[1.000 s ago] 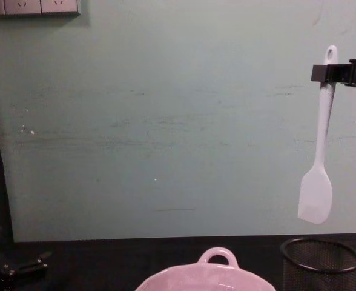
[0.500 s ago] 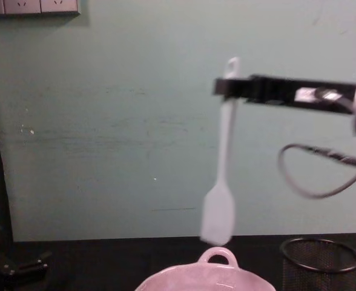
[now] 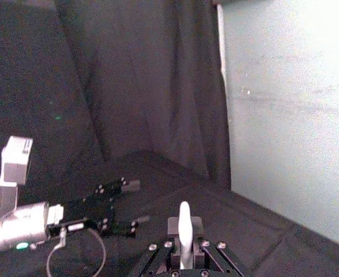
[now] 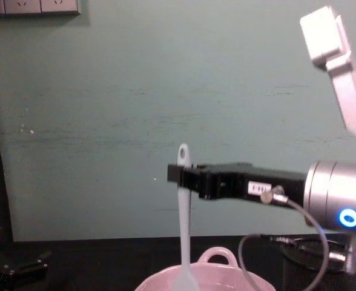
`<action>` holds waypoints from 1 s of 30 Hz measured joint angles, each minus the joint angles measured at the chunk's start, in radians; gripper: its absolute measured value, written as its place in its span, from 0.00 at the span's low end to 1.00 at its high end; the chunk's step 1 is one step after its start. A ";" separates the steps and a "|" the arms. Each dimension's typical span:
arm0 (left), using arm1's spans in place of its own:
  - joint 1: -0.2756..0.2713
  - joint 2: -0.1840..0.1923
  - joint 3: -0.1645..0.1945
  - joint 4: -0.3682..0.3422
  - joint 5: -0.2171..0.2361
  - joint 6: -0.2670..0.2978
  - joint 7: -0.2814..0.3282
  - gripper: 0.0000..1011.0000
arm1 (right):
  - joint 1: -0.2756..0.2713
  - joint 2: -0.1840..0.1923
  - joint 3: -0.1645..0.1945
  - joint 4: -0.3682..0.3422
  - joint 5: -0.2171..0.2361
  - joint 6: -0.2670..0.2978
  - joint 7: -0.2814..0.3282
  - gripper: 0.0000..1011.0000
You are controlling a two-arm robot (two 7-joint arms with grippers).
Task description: Use the one hand to pick up the spoon and stir the clear water in the bowl.
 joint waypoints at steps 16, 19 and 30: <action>0.000 0.000 0.000 0.000 0.000 0.000 0.000 1.00 | 0.067 -0.097 0.001 0.210 -0.023 -0.073 0.059 0.11; 0.000 0.000 0.000 0.000 0.000 0.000 0.000 1.00 | 0.084 -0.110 0.009 0.252 -0.025 -0.092 0.068 0.11; 0.000 0.000 0.000 0.000 0.000 0.000 0.000 1.00 | 0.069 -0.091 0.070 0.256 -0.041 -0.119 0.051 0.11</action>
